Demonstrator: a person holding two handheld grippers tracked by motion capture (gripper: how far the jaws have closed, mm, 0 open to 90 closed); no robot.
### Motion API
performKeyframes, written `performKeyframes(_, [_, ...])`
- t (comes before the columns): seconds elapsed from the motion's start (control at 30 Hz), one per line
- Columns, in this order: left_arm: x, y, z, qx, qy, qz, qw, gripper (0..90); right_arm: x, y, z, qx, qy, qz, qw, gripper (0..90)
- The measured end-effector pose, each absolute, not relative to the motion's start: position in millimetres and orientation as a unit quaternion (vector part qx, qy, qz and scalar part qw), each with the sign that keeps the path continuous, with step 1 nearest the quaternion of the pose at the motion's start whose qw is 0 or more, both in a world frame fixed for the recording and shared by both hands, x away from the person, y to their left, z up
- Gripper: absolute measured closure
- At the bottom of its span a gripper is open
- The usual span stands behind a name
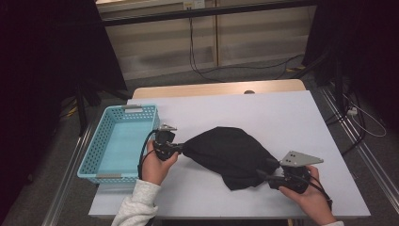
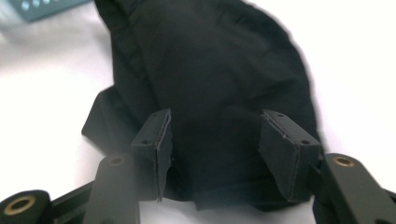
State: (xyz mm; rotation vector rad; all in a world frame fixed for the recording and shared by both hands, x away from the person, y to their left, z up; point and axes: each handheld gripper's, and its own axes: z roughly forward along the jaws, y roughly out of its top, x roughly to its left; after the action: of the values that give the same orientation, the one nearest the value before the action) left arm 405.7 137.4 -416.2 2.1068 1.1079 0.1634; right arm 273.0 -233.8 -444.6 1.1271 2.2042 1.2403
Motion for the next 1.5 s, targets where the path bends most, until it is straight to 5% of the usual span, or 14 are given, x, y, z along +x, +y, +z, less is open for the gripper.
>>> performKeyframes(0.27, [406, 138, -419, 0.822, 0.434, 0.061, 0.364, 87.7, 281, -223, -462, 0.393, 0.811, 0.392, 0.183, 38.3])
performKeyframes(0.4, [406, 139, -419, 0.822, 0.433, 0.062, 0.365, 87.7, 281, -227, -461, 0.395, 0.809, 0.386, 0.200, 68.4])
performKeyframes(0.63, [405, 133, -421, 0.829, 0.425, 0.057, 0.360, 87.7, 277, -249, -445, 0.424, 0.774, 0.426, 0.201, 83.2])
performKeyframes(1.5, [403, 132, -414, 0.837, 0.406, 0.045, 0.364, 87.7, 279, -269, -433, 0.462, 0.712, 0.488, 0.202, 86.3])
